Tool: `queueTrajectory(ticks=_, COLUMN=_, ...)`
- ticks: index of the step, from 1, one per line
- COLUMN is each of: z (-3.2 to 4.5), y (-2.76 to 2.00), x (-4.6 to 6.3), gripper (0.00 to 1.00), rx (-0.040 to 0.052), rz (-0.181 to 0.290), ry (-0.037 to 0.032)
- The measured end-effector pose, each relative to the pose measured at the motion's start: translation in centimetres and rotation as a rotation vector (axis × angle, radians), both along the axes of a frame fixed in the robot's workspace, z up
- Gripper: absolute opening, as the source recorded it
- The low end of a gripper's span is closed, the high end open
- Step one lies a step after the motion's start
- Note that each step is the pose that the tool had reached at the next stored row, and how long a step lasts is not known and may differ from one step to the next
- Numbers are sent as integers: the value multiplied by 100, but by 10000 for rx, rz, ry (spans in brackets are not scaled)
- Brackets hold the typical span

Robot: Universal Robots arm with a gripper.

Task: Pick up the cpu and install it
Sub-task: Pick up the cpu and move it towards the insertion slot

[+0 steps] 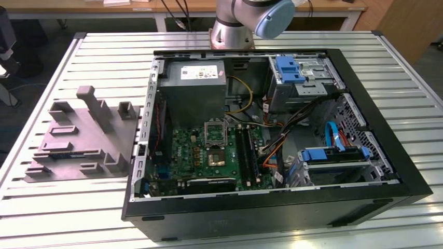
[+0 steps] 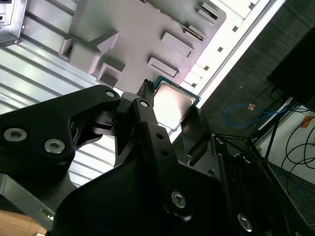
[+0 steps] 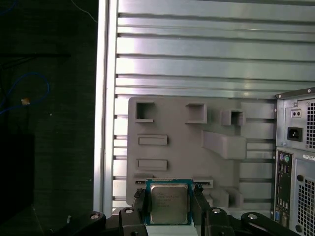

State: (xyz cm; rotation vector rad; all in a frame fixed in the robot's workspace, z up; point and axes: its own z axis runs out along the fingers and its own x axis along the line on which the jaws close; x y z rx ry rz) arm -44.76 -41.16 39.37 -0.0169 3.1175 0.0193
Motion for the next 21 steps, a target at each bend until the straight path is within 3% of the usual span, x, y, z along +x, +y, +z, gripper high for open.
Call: queueTrajectory(ticks=21, z=0, y=0, x=54, gripper=47, rx=0, rz=0, ry=0)
